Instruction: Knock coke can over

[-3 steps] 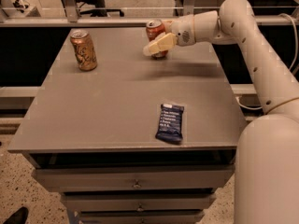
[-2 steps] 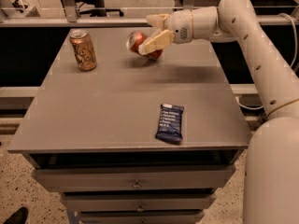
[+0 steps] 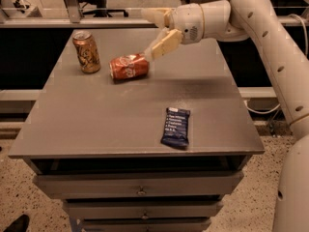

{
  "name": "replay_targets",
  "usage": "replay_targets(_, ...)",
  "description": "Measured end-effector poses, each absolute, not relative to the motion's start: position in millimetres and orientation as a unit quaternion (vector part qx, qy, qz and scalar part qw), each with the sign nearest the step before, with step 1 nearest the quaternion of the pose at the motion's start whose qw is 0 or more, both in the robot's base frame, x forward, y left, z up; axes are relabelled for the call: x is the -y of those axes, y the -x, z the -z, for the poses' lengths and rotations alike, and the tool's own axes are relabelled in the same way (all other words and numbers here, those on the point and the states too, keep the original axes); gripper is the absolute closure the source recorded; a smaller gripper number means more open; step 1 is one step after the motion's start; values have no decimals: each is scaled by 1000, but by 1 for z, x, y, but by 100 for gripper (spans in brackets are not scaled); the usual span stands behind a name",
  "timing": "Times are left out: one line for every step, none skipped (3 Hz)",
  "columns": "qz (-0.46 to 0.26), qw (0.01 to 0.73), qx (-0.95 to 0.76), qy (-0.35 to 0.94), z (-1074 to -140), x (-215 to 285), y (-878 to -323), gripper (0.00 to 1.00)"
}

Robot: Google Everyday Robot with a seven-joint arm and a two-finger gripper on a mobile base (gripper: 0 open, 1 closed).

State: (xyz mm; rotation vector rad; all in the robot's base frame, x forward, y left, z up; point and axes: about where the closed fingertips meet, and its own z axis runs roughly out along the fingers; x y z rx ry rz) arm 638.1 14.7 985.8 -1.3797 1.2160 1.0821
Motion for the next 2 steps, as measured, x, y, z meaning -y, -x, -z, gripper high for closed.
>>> replay_targets(-418, 498, -504, 568, -982, 14, -638, 0)
replay_targets(-382, 511, -530, 559, -980, 48, -647, 0)
